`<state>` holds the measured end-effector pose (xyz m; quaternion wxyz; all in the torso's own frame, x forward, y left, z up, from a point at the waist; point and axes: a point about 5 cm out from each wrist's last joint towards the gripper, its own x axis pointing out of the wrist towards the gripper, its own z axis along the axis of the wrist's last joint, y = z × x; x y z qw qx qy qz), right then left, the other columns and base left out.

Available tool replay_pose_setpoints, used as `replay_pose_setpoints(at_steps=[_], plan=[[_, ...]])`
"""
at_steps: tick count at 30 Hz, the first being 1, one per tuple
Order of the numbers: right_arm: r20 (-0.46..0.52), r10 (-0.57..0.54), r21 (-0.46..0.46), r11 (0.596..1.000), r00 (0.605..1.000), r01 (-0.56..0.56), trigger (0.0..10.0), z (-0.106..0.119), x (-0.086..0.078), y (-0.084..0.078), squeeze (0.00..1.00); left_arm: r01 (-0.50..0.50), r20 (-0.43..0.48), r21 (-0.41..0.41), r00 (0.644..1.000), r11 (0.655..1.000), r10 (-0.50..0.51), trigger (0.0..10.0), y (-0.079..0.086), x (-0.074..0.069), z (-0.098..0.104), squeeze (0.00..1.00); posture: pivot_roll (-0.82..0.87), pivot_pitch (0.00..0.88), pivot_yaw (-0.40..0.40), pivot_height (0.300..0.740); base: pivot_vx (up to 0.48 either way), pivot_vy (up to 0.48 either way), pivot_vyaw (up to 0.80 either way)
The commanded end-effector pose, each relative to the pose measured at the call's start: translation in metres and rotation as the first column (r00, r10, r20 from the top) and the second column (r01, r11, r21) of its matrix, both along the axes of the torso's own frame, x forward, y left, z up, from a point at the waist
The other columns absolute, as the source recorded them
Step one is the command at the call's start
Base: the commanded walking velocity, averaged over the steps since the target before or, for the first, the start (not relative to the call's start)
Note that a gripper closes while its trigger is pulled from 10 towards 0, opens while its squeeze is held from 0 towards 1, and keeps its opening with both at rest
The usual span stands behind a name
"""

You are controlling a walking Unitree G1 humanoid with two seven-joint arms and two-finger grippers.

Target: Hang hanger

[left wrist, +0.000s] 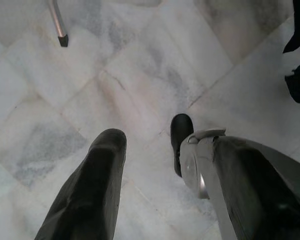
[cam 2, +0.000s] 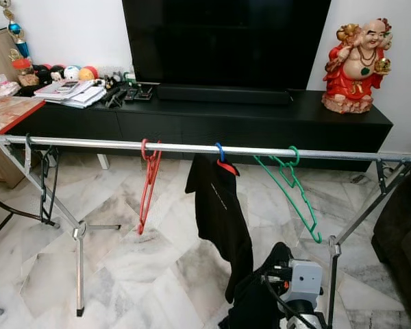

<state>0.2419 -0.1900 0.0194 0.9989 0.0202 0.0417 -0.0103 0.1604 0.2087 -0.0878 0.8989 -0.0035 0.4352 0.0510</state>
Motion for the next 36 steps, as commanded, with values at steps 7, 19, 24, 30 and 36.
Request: replay_pose_setpoints(at_steps=[7, 19, 24, 30, 36], plan=[[0.041, 0.053, -0.012, 0.999, 0.998, -0.052, 10.0, 0.0112, 0.0088, -0.0001, 0.00, 0.005, -0.002, -0.007, 1.000, 1.000, -0.005, 10.0, -0.0012, -0.0002, -0.0004, 0.00, 0.09, 0.013, -0.015, 0.740, 0.278, 0.000, 0.00], [0.048, 0.109, -0.035, 0.994, 0.993, -0.107, 10.0, 0.0164, 0.0133, 0.0020, 0.00, 0.000, 0.000, -0.013, 1.000, 1.000, -0.001, 10.0, -0.0019, 0.0000, -0.0004, 0.00, 0.08, 0.027, -0.019, 0.740, 0.285, 0.000, 0.00], [0.041, 0.113, -0.039, 0.993, 0.993, -0.111, 10.0, 0.0156, 0.0134, 0.0011, 0.00, 0.001, -0.001, -0.010, 1.000, 1.000, -0.001, 10.0, -0.0015, 0.0003, -0.0002, 0.00, 0.09, 0.031, -0.020, 0.740, 0.287, 0.000, 0.00], [0.039, 0.117, -0.033, 0.993, 0.992, -0.116, 10.0, 0.0154, 0.0139, 0.0009, 0.00, -0.008, -0.006, -0.007, 1.000, 1.000, 0.008, 10.0, -0.0001, -0.0009, -0.0006, 0.00, 0.09, 0.031, -0.019, 0.740, 0.286, 0.000, 0.00], [0.024, 0.131, -0.028, 0.991, 0.991, -0.130, 10.0, 0.0115, 0.0132, 0.0039, 0.00, -0.011, -0.008, -0.006, 1.000, 1.000, 0.011, 10.0, 0.0003, -0.0014, -0.0008, 0.00, 0.09, 0.030, -0.021, 0.740, 0.287, 0.000, 0.00]])
